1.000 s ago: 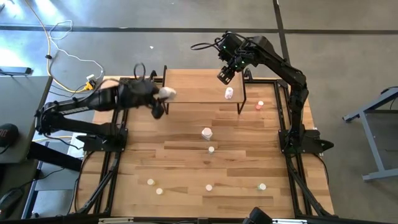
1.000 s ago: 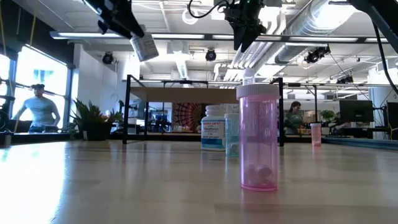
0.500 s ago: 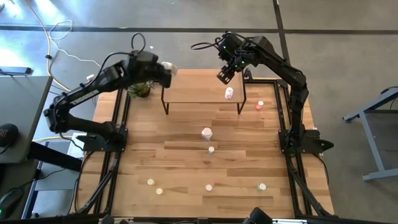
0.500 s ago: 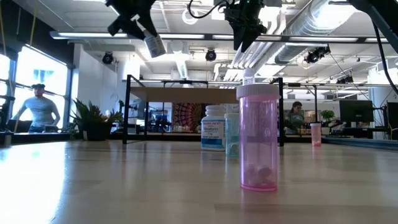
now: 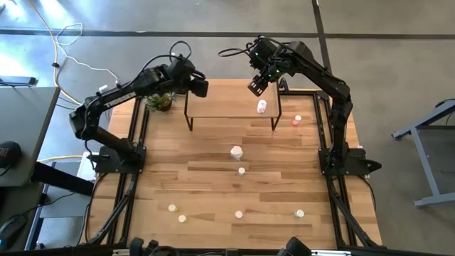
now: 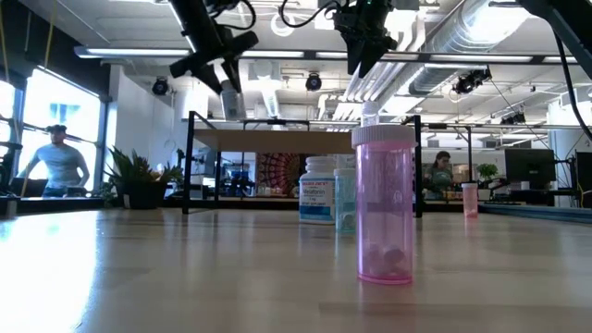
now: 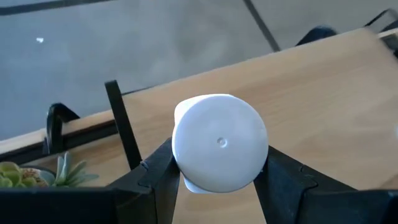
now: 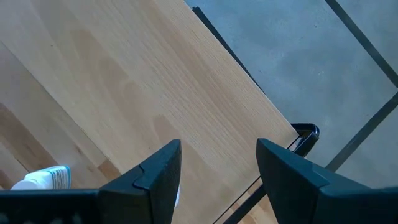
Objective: Pick and place medicine bottles onto shelf by color
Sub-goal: Put the left white pill bottle on the shelf
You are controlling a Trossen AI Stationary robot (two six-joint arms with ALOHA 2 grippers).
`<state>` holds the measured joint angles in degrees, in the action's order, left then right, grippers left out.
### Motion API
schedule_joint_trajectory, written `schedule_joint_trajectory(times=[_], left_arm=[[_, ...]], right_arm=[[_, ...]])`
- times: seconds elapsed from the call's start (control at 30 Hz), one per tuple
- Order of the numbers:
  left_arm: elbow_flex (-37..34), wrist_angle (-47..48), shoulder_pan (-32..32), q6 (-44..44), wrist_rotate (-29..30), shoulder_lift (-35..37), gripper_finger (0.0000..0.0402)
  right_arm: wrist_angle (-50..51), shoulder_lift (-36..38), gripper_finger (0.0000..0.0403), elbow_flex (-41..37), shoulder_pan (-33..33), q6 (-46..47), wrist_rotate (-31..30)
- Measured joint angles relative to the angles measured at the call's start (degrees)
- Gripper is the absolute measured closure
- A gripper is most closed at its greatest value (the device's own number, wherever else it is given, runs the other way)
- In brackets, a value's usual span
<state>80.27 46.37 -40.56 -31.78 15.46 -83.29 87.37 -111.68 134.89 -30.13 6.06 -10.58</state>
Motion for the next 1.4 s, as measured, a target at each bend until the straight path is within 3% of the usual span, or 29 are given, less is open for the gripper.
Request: schedule_joint_trajectory(times=[0.73,1.4], left_arm=[[0.0,0.6,0.0,-5.3,2.2,-5.4,0.0239],[0.0,-0.3,-1.0,-8.1,-0.2,-5.4,0.0169]], right_arm=[[0.0,0.0,0.0204,0.0,0.0,-0.1,0.0],[0.0,0.0,0.0204,0.0,0.0,-0.1,0.0]])
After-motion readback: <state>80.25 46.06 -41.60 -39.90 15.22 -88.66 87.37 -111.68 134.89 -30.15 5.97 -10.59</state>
